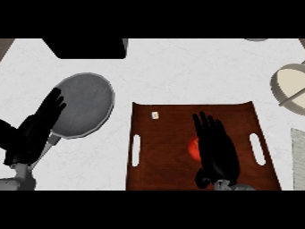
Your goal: Pick the tomato from the tray and place it in the tiered basket
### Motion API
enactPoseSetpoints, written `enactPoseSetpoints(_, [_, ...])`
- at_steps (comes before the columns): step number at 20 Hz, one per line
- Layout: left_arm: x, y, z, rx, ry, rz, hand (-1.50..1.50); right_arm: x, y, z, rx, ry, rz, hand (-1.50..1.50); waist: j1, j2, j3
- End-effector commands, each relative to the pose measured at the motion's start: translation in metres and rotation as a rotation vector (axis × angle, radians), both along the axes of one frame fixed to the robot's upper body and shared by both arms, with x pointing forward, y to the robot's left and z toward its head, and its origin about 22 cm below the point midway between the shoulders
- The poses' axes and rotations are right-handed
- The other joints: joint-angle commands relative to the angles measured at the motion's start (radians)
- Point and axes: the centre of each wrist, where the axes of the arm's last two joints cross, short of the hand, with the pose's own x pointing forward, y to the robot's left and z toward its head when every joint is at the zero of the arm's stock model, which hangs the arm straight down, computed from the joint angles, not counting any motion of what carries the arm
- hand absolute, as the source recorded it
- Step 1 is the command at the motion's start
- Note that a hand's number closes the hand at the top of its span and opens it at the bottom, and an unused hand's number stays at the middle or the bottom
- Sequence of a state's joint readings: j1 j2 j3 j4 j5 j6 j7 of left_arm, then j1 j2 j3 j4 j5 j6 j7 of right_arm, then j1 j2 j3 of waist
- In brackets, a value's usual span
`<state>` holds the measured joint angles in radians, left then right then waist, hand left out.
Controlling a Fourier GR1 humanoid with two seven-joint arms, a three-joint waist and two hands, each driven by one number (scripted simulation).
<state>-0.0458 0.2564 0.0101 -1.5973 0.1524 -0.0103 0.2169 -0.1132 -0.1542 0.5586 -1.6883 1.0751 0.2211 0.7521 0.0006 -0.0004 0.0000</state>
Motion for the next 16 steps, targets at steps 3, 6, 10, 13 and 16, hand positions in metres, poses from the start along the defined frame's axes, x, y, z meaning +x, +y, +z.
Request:
enactPoseSetpoints(3, [0.011, 0.005, -0.004, -0.002, 0.007, -0.003, 0.0, 0.002, -0.002, -0.013, 0.031, 0.188, 0.042, 1.5, -0.003, 0.001, 0.0])
enactPoseSetpoints(6, [0.014, 0.002, -0.015, 0.009, -0.009, 0.013, 0.0, 0.024, 0.003, -0.022, -0.091, 0.169, 0.076, 1.5, 0.002, 0.002, 0.0])
enactPoseSetpoints(10, [0.005, -0.007, 0.003, 0.002, 0.018, -0.011, 0.0, 0.005, 0.007, -0.053, -0.12, 0.131, 0.133, 1.5, 0.006, 0.001, 0.0])
enactPoseSetpoints(13, [-0.001, -0.004, 0.0, -0.006, -0.002, -0.001, 0.0, -0.012, 0.009, -0.04, -0.141, 0.085, 0.141, 1.5, 0.001, -0.001, 0.0])
enactPoseSetpoints(16, [-0.005, 0.009, 0.01, 0.01, -0.012, 0.016, 0.0, 0.0, -0.079, -0.029, -0.181, 0.006, 0.056, 1.5, -0.005, -0.004, 0.001])
